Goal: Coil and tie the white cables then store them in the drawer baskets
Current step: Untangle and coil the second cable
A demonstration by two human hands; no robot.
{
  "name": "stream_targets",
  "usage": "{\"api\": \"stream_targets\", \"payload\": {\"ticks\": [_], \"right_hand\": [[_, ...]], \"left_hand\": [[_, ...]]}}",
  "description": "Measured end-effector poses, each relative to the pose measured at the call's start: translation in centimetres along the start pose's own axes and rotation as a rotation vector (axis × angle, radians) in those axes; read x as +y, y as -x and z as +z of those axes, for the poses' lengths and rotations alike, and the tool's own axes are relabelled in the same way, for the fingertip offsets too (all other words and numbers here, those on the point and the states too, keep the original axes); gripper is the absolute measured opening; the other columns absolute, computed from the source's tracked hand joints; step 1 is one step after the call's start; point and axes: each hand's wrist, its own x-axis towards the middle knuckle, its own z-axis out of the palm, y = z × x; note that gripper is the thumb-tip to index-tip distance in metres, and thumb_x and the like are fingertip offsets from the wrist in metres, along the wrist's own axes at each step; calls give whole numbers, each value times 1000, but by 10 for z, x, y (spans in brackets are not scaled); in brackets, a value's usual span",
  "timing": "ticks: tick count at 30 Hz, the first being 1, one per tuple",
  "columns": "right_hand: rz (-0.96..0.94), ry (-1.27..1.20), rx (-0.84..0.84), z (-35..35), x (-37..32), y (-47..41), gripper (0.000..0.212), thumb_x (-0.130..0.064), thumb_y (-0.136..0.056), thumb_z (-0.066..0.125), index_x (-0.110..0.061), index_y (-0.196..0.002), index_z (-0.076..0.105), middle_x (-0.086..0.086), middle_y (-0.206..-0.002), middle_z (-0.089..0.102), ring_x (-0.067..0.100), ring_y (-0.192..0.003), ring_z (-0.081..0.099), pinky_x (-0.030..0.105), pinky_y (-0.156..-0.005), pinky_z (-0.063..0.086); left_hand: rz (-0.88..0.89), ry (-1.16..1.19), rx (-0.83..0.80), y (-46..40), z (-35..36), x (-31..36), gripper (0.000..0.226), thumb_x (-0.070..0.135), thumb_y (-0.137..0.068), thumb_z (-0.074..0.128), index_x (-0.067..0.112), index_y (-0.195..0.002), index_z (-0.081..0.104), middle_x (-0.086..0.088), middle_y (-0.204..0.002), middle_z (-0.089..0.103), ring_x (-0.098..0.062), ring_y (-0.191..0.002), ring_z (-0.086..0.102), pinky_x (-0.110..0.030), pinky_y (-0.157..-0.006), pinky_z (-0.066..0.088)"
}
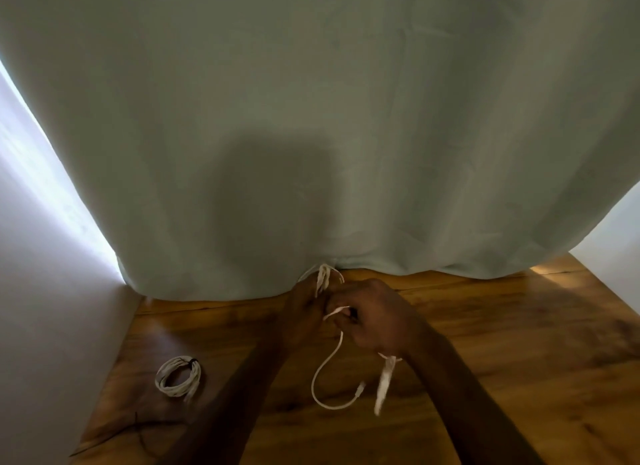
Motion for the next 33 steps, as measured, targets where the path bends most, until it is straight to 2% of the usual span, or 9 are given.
{"api": "stream_targets", "payload": {"ticks": [3,5,10,14,20,25,29,31,33], "right_hand": [[-59,-86,4,-12,6,-5,19,-40,-91,64,-27,-97,77,-13,-99,72,1,-88,67,25,-76,55],[-54,-119,47,-15,11,-8,18,-34,-92,67,-21,-99,77,-7,-98,73,4,-87,69,30,-75,58],[36,-111,95,-21,27,-16,9,-19,-88,75,-20,-95,69,-10,-86,67,7,-77,67,39,-68,58],[80,-120,52,-23,27,-18,4,-20,-90,74,-21,-93,71,-13,-78,67,2,-68,67,23,-62,56],[144,-192,44,-15,27,-13,14,-26,-97,64,-23,-107,73,-25,-85,66,-8,-80,67,9,-70,49],[110,-133,38,2,33,4,44,-18,-98,61,-35,-139,55,-3,-121,70,9,-108,67,31,-93,55],[191,-152,24,25,30,17,80,-18,-96,65,-51,-151,18,-5,-121,65,3,-102,67,34,-85,60],[221,-172,49,31,26,18,75,-24,-95,67,-49,-146,19,-8,-110,65,3,-90,68,33,-75,62],[201,-152,46,32,25,18,58,-27,-93,67,-42,-138,32,-9,-103,65,5,-85,68,35,-71,61]], "left_hand": [[-255,198,-85,1,-4,5,30,16,-98,53,22,-72,66,3,-60,58,-11,-53,54,-27,-52,43],[-396,258,-152,1,-8,11,34,29,-97,53,22,-66,65,0,-52,47,-11,-45,44,-25,-47,39],[-409,332,-402,6,-17,22,63,55,-100,25,4,-87,60,-1,-54,33,-10,-42,30,-23,-46,35],[-357,474,-513,12,-24,19,51,53,-94,53,3,-89,58,0,-52,29,-9,-38,26,-26,-45,31],[-366,822,-433,18,-23,16,46,47,-90,64,2,-90,56,5,-45,31,-6,-34,25,-24,-42,30],[-335,1111,-350,14,-28,11,47,48,-86,70,2,-92,62,8,-41,35,-4,-32,28,-20,-39,37],[-282,1253,-348,7,-32,12,50,45,-91,64,-3,-104,63,6,-47,30,-5,-39,24,-21,-45,40],[-267,1331,-357,3,-31,13,51,40,-98,51,-8,-113,60,5,-52,32,-6,-42,26,-24,-51,40],[-271,1337,-284,1,-30,16,49,33,-101,39,-10,-117,58,4,-52,38,-7,-43,27,-26,-55,41]]}}
